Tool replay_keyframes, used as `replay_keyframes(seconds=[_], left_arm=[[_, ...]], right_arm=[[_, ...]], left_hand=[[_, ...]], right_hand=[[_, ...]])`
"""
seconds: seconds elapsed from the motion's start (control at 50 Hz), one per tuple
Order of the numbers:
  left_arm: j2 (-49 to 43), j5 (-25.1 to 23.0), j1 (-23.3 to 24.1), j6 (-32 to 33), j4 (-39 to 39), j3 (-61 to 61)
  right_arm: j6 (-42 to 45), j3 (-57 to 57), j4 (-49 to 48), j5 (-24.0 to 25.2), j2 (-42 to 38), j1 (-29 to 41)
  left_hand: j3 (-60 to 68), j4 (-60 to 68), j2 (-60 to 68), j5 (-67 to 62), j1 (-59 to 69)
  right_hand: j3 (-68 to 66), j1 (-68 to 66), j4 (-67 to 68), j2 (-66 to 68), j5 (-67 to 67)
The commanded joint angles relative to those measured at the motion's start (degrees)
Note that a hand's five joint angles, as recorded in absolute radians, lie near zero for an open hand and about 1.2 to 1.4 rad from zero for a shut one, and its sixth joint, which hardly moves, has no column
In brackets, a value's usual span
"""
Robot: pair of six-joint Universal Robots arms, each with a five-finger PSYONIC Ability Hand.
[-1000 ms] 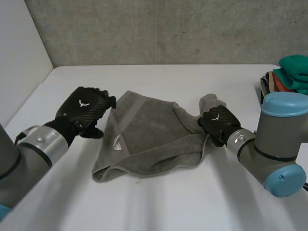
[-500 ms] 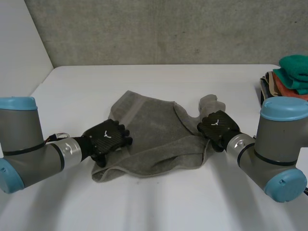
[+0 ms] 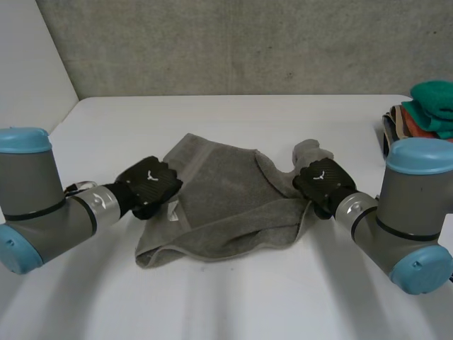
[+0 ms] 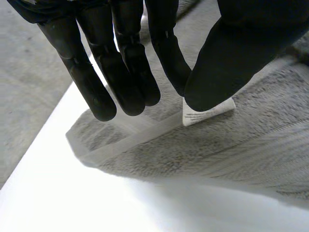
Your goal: Fold the laundry.
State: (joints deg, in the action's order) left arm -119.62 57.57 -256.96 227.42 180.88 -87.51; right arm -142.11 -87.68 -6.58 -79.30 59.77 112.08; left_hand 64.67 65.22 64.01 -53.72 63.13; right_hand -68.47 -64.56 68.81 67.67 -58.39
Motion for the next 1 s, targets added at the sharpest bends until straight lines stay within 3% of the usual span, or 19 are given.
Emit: replay_keyframes(seconds=[0.02, 0.16, 0.52, 0.84, 1.0], left_arm=[[0.8, -2.1, -1.2, -2.0, -0.3, -1.6], [-0.6, -5.9, -0.8, -1.7, -0.6, -0.1], [-7.1, -5.6, 0.0, -1.1, -5.3, 4.8], [-9.1, -5.2, 0.1, 4.6, -8.2, 5.2], [-9.0, -5.2, 0.1, 4.5, -7.8, 4.9]], right_arm=[[0.0, 0.1, 0.3, -0.2, 1.8, 0.0], [0.0, -0.7, 0.3, 0.0, 1.5, 0.3], [0.1, -0.8, -0.3, 0.0, 0.6, 0.2], [0.2, -0.7, -0.4, 0.0, 0.1, 0.2], [0.2, -0.7, -0.4, 0.0, 0.0, 0.2]], left_hand=[[-42.3, -42.9, -41.7, 41.4, -40.8], [-40.5, -41.0, -39.8, 39.5, -39.0], [-34.3, -34.8, -33.6, 33.3, -32.7], [-28.1, -28.6, -27.4, 27.1, -26.5], [9.8, 9.2, 10.4, -10.7, 11.3]], right_hand=[[-11.5, -15.4, 11.2, 12.3, -11.6], [-11.5, -15.4, 11.2, 12.3, -11.6], [-11.5, -15.4, 11.2, 12.3, -11.6], [-11.5, -15.4, 11.2, 12.3, -11.6], [-11.5, -15.4, 11.2, 12.3, -11.6]])
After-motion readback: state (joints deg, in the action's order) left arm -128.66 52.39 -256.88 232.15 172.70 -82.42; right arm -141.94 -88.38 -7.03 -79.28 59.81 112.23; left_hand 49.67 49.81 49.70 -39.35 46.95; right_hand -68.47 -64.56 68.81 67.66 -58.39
